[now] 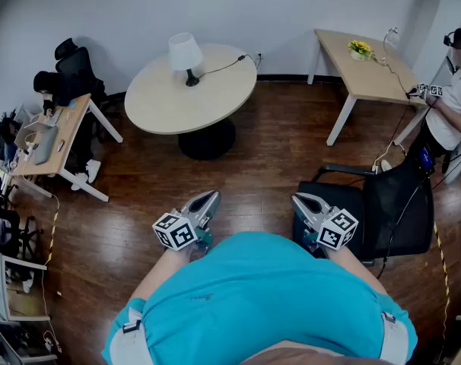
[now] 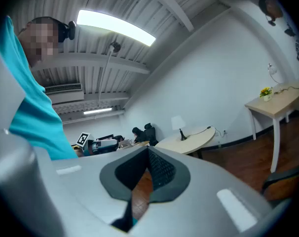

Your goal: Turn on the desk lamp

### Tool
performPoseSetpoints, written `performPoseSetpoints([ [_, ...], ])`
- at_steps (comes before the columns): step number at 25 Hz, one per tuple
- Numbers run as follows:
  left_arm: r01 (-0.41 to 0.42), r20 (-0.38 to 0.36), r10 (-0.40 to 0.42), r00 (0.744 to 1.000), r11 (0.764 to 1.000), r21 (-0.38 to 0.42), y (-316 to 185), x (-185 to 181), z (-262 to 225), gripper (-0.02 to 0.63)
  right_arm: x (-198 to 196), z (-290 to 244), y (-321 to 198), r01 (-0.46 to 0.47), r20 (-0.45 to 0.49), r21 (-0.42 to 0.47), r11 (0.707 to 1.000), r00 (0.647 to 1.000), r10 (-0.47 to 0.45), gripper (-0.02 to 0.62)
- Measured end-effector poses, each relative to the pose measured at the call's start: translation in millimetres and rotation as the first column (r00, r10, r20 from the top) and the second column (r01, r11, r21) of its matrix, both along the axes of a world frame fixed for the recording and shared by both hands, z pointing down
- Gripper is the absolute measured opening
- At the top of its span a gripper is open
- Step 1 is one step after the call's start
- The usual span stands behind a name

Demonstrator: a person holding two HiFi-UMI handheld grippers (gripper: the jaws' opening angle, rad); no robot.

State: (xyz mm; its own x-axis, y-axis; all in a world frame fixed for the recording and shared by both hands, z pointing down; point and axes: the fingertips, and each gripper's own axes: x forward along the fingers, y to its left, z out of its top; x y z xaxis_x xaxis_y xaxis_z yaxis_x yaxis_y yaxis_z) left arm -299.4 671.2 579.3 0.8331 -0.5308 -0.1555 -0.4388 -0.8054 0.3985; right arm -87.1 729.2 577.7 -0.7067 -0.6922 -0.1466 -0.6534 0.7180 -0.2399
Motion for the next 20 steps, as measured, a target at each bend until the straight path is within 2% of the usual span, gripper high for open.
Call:
performPoseSetpoints([
  [8,-0.016,0.029,0.017,0.999,1.0,-0.014,-20.3,75.5,-11.7,0.105,75.1,0.0,-23.3,-0.004,0.005,0.0,1.0,1.0,0.004,0.002],
  [11,-0.021,0.034,0.022,0.999,0.999,-0.032,-35.7,88.1,-6.2,0.106,87.5,9.7,-42.3,0.002,0.025,-0.027,1.0,1.0,-0.001,0.002],
  [16,-0.023,0.007,0.024,1.0,0.997,-0.071,-83.7,40.9,4.2,0.104,37.8,12.7,-85.6,0.02,0.012,-0.043,0.999,1.0,-0.019,0.002],
  [20,-0.052,-0.036,0.05,0.998,0.996,-0.073,-148.6,-13.7,6.2,0.105,-18.7,1.7,-152.1,0.007,-0.013,-0.061,0.998,1.0,-0.008,0.002],
])
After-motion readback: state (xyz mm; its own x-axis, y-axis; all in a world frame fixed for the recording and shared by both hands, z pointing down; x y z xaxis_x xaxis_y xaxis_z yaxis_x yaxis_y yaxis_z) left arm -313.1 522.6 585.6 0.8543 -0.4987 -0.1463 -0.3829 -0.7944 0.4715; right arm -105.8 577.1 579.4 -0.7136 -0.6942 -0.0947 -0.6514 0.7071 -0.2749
